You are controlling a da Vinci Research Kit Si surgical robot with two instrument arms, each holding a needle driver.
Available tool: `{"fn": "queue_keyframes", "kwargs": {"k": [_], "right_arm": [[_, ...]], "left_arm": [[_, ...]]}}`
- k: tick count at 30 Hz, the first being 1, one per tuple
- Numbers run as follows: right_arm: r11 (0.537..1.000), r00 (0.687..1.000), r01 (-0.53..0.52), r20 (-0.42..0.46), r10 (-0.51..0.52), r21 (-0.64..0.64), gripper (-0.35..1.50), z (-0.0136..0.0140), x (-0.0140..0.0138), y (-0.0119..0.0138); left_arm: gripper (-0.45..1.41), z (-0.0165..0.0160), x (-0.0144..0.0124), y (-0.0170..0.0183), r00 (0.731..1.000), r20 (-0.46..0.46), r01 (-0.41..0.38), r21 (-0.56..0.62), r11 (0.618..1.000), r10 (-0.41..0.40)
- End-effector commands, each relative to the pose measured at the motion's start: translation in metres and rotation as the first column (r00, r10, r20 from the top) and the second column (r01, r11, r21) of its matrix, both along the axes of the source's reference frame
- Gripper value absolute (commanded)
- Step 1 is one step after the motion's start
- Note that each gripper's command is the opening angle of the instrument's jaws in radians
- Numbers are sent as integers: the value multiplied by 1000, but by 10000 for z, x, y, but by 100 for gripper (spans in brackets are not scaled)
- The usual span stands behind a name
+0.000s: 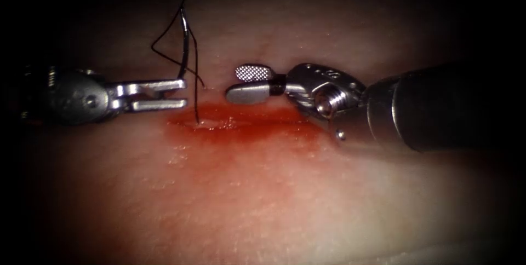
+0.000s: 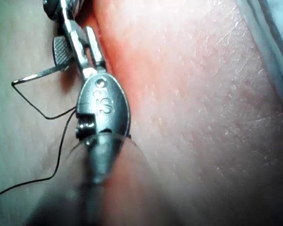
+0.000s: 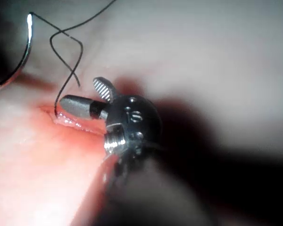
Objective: Wound Closure
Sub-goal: Pass the needle from the left to the right hand
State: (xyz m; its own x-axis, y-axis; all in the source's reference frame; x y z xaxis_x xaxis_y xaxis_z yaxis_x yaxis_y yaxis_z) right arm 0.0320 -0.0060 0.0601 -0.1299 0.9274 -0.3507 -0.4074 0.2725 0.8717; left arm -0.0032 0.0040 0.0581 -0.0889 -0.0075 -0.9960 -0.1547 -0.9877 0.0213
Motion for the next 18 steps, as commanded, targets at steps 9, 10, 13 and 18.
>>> {"fn": "queue_keyframes", "kwargs": {"k": [9, 10, 13, 18], "right_arm": [[988, 997, 9, -72, 2, 153, 121, 1, 3, -5], [985, 997, 3, -76, 10, 175, 128, 1, 3, -5], [979, 994, -2, -106, 24, 206, 128, -1, 4, -6], [976, 991, -6, -126, 35, 220, 128, -6, 4, -2]], "left_arm": [[-45, 35, -23, -28, 994, -112, -21, -204, 979, -2], [-45, 34, -22, -28, 993, -121, -23, -225, 974, -4], [-45, 34, -23, -27, 990, -138, -28, -268, 963, -9], [-45, 37, -22, -26, 987, -159, -36, -317, 948, -16]]}}
